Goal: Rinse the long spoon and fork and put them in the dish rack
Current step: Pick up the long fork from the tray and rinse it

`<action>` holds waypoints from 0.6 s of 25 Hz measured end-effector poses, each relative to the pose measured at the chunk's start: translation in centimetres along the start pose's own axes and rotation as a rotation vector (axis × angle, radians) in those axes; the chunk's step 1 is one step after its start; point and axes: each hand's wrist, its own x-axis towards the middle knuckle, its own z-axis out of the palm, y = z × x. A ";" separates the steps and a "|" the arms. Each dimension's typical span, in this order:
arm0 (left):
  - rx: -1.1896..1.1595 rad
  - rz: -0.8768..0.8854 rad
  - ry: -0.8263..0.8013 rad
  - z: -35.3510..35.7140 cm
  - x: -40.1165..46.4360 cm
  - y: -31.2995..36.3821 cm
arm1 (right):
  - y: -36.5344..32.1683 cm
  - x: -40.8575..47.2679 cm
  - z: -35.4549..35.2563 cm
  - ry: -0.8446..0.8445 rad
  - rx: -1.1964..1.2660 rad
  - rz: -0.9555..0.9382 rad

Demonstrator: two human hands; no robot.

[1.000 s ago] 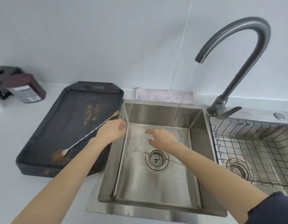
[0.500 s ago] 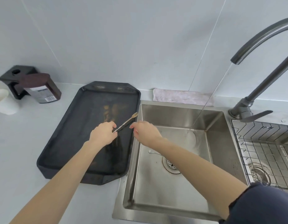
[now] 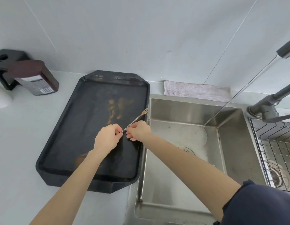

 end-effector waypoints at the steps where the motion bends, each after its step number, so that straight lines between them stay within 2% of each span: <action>1: -0.029 0.010 0.007 0.1 0.0 0.0 | -0.1 -0.2 0.0 -0.021 0.060 0.015; 7: -0.167 0.066 0.025 -0.3 -0.3 2.0 | 0.3 -1.1 -1.2 -0.023 0.359 -0.013; 15: -0.175 0.202 0.010 -1.6 -2.9 7.4 | 1.0 -4.6 -6.1 0.066 0.425 -0.136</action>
